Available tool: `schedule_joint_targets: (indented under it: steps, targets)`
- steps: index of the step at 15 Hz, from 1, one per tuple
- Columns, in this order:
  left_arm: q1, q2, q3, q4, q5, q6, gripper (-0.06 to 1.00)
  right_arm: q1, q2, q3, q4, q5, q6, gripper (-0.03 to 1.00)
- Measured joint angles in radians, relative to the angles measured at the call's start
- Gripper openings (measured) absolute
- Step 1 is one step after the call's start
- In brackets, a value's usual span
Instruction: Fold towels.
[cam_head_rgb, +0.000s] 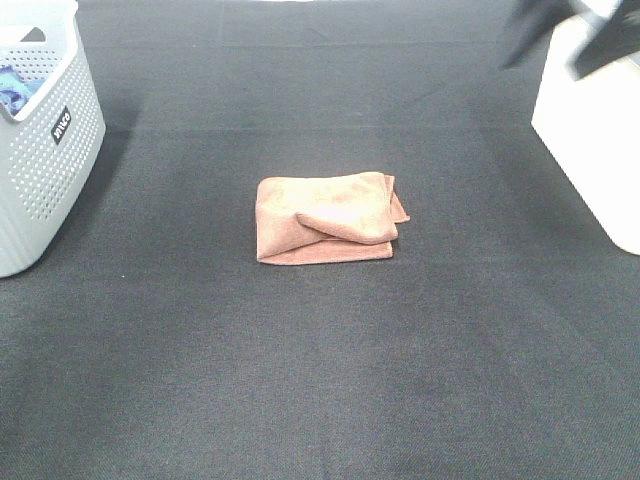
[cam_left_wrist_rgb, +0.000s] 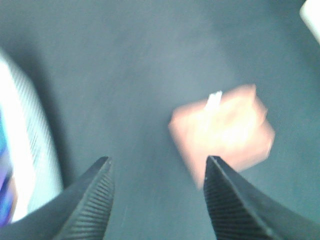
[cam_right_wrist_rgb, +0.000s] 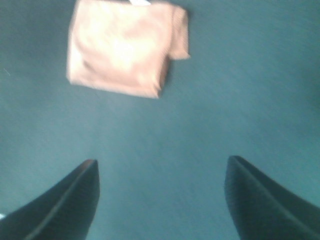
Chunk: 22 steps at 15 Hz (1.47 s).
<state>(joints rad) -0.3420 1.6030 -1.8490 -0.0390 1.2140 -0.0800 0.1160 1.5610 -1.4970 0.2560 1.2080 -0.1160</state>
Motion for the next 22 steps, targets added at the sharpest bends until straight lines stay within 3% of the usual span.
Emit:
schedule_joint_targets:
  steps: [3, 7, 12, 15, 18, 22]
  targets:
    - [0.0, -0.243, 0.304, 0.017, 0.0, -0.029, 0.53, 0.0, -0.21, 0.198, -0.047, 0.003, 0.005, 0.67]
    - [0.0, -0.638, 0.746, 0.021, -0.008, -0.035, 0.53, 0.0, -0.485, 0.521, -0.06, -0.065, 0.012, 0.67]
    - [0.0, -1.073, 1.11, 0.022, -0.03, -0.035, 0.53, 0.0, -0.797, 0.855, -0.134, -0.098, 0.022, 0.67]
    - [0.0, -1.277, 1.234, 0.022, -0.049, -0.015, 0.53, 0.0, -1.001, 0.934, -0.161, -0.096, 0.022, 0.67]
    - [0.0, -1.328, 1.279, 0.003, -0.075, 0.029, 0.53, 0.0, -1.088, 0.948, -0.16, -0.096, 0.003, 0.67]
    - [0.0, -1.338, 1.349, -0.102, -0.144, 0.167, 0.53, 0.0, -1.208, 0.98, -0.114, -0.122, -0.053, 0.67]
